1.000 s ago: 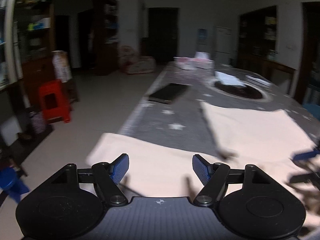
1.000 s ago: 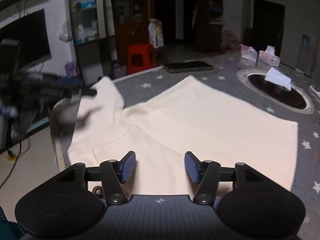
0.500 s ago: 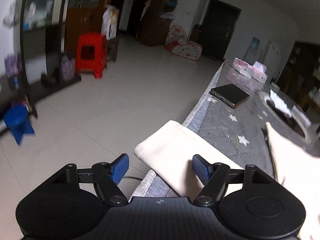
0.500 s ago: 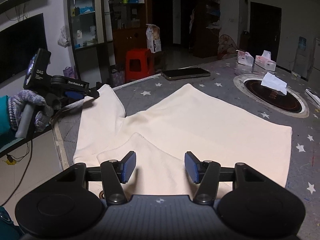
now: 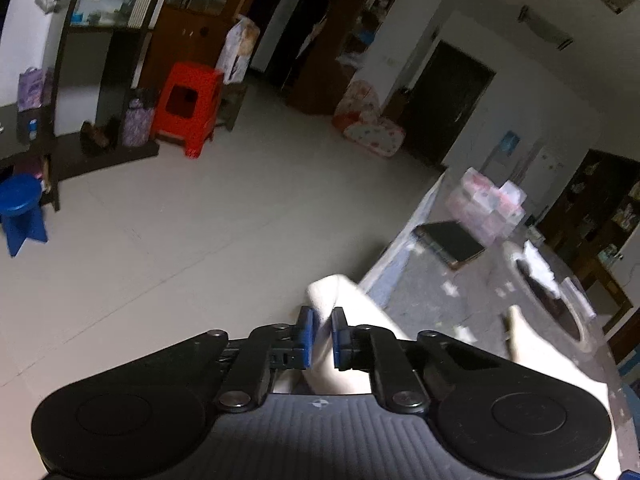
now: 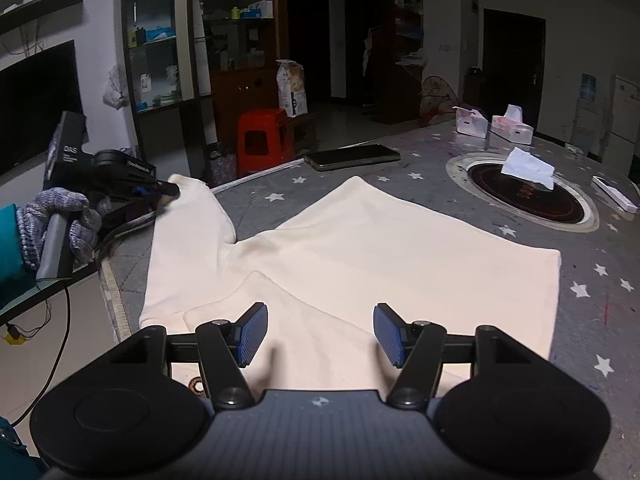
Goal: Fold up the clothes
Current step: 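Grasp the remaining sleeve with the left gripper and lift it, then fold the held sleeve across the body with the left gripper and release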
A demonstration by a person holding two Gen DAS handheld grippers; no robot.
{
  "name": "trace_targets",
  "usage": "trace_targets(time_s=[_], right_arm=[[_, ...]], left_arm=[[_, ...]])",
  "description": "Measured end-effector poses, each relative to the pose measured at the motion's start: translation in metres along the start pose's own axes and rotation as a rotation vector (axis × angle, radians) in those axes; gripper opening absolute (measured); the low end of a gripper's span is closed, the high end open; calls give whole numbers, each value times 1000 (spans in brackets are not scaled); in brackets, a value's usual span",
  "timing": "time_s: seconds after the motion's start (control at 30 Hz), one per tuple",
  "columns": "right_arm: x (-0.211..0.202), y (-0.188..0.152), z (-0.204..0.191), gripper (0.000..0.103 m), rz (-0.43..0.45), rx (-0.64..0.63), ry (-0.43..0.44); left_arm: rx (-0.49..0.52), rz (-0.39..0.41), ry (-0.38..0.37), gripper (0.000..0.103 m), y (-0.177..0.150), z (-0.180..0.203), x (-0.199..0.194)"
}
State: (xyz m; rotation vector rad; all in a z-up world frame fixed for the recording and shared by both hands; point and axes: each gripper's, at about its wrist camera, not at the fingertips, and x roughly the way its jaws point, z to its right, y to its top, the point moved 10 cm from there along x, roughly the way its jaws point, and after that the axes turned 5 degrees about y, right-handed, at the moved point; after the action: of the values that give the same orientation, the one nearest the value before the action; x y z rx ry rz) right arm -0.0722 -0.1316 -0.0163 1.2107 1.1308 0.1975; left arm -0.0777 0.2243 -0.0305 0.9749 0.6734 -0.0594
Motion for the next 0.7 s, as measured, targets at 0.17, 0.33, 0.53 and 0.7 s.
trace_targets(time_s=[0.17,0.33,0.53,0.7], right_arm=[[-7,-1,9,60,14,25,-21],[-18,-1,19,60,36,45,-44],[-33,-5,38,60,62,97,-82],[-51,-11,59,60,80,141,-137]], left_arm=[[74,60,-104,5,10,43,-26],[137,74,-261,5,7,98,-57],[243,48,-461,5,-20,174,-94],[319,-14,-611,5,-59,220,-114]])
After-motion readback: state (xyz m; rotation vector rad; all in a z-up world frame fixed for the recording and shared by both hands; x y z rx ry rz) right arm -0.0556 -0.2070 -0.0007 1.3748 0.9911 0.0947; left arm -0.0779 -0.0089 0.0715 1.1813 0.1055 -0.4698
